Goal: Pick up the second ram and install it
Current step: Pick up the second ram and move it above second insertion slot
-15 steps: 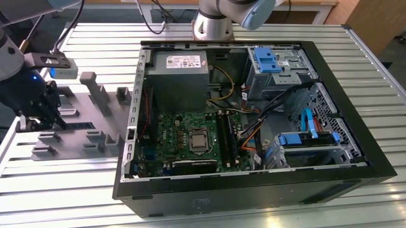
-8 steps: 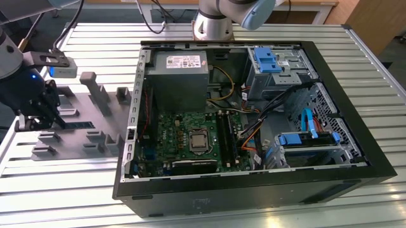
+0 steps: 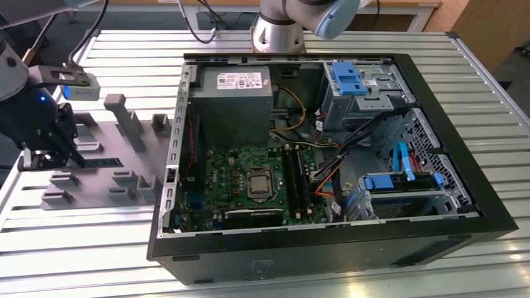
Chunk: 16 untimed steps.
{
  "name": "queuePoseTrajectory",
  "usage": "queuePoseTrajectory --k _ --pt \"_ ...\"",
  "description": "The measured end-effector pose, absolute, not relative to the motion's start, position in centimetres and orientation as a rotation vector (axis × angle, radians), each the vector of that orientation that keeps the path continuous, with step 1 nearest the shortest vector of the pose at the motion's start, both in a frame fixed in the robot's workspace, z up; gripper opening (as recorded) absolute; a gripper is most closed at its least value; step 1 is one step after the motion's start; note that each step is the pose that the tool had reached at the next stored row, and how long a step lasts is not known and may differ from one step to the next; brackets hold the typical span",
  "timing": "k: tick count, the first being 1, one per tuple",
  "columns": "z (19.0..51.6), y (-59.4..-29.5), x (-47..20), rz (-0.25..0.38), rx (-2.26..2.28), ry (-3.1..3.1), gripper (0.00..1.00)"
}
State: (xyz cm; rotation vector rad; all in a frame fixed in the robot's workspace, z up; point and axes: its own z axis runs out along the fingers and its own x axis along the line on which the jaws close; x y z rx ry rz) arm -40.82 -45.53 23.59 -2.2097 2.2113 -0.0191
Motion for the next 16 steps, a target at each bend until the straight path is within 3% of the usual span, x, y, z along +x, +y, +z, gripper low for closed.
queuePoseTrajectory --k 16 --pt "24.11 -45.53 -40.82 -0.019 -2.21 2.211 0.14"
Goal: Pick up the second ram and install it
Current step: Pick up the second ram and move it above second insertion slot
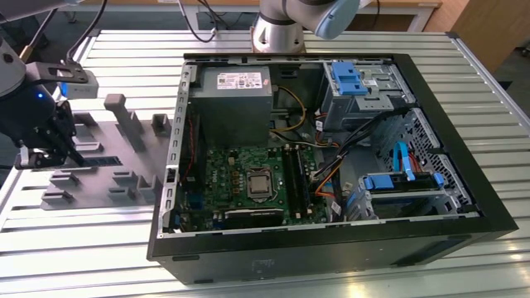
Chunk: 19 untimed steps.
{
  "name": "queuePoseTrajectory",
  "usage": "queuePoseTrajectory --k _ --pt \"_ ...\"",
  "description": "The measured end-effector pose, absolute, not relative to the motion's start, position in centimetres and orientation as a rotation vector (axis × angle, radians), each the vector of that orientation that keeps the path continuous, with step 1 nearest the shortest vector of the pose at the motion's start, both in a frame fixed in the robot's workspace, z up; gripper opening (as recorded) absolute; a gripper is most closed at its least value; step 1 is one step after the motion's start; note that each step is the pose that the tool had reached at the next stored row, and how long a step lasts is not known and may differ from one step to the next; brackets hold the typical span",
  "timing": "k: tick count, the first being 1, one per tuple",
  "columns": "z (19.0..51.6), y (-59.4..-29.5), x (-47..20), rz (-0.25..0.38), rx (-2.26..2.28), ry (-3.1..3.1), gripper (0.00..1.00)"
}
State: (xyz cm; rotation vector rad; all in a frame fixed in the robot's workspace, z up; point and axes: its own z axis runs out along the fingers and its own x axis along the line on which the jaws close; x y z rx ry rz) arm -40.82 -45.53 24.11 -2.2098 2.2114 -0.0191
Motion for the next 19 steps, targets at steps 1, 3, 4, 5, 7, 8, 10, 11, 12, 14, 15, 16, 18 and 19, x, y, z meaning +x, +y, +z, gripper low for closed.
queuePoseTrajectory --k 1,3,4,5,7,8,10,11,12,14,15,16,18,19 --pt "24.16 -45.53 -40.82 -0.019 -2.21 2.211 0.14" --pt "24.23 -45.53 -40.82 -0.019 -2.21 2.211 0.14" --pt "24.27 -45.53 -40.82 -0.019 -2.21 2.211 0.14" --pt "24.32 -45.53 -40.82 -0.019 -2.21 2.211 0.14" --pt "24.4 -45.53 -40.82 -0.019 -2.21 2.211 0.14" --pt "24.44 -45.53 -40.82 -0.019 -2.21 2.211 0.14" --pt "24.53 -45.53 -40.82 -0.019 -2.21 2.211 0.14" --pt "24.57 -45.53 -40.82 -0.019 -2.21 2.211 0.14" --pt "24.62 -45.53 -40.82 -0.019 -2.21 2.211 0.14" --pt "24.71 -45.53 -40.82 -0.019 -2.21 2.211 0.14" --pt "24.75 -45.53 -40.82 -0.019 -2.21 2.211 0.14" --pt "24.8 -45.53 -40.82 -0.019 -2.21 2.211 0.14" --pt "24.88 -45.53 -40.82 -0.019 -2.21 2.211 0.14" --pt "24.92 -45.53 -40.82 -0.019 -2.21 2.211 0.14"
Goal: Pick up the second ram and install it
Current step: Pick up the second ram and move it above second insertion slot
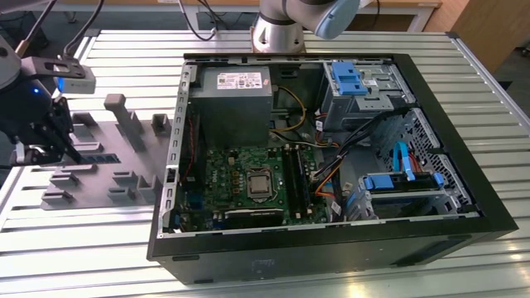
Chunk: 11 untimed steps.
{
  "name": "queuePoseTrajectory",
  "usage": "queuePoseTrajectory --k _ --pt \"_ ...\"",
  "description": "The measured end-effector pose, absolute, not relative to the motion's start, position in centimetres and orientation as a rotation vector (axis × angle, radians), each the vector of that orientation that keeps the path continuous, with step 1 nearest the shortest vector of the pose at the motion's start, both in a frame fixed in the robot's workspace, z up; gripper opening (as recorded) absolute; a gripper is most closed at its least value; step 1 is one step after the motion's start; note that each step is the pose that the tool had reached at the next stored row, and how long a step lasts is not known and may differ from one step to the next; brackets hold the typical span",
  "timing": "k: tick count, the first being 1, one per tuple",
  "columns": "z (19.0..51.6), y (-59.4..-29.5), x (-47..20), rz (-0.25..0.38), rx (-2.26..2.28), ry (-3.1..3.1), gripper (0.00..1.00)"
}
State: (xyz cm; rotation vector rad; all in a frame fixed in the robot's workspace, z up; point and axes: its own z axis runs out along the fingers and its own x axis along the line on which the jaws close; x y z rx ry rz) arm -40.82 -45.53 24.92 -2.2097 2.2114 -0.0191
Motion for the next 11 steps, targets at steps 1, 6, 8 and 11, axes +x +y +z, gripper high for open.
queuePoseTrajectory --k 1,6,8,11 --pt "24.95 -45.53 -40.82 -0.019 -2.21 2.211 0.14" --pt "25.16 -45.53 -40.82 -0.019 -2.21 2.211 0.14" --pt "25.23 -45.53 -40.82 -0.019 -2.21 2.211 0.14" --pt "25.35 -45.53 -40.82 -0.019 -2.21 2.211 0.14"
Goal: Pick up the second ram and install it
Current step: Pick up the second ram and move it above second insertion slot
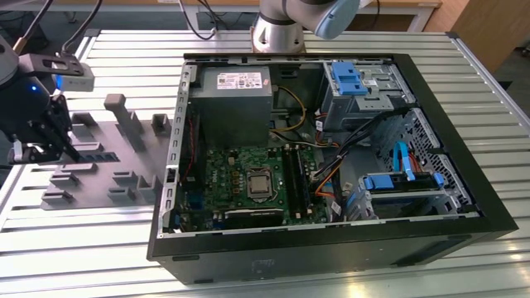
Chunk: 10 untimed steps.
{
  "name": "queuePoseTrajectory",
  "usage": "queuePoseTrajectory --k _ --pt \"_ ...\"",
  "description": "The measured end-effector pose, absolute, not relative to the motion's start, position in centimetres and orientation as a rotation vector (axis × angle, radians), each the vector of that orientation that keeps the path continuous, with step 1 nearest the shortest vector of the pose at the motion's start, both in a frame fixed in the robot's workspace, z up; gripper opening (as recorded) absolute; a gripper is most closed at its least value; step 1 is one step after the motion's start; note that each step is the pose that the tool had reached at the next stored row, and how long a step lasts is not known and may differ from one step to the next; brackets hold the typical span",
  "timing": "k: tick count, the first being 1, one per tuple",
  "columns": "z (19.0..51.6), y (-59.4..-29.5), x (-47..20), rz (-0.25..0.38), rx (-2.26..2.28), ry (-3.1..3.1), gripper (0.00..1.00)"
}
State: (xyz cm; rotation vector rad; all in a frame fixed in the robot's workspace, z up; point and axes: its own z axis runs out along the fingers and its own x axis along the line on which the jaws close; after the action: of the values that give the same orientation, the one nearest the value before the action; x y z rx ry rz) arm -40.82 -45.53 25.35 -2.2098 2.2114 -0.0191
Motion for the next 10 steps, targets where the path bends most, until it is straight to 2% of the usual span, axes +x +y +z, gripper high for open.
queuePoseTrajectory --k 10 --pt "25.75 -45.53 -40.82 -0.019 -2.21 2.211 0.14"
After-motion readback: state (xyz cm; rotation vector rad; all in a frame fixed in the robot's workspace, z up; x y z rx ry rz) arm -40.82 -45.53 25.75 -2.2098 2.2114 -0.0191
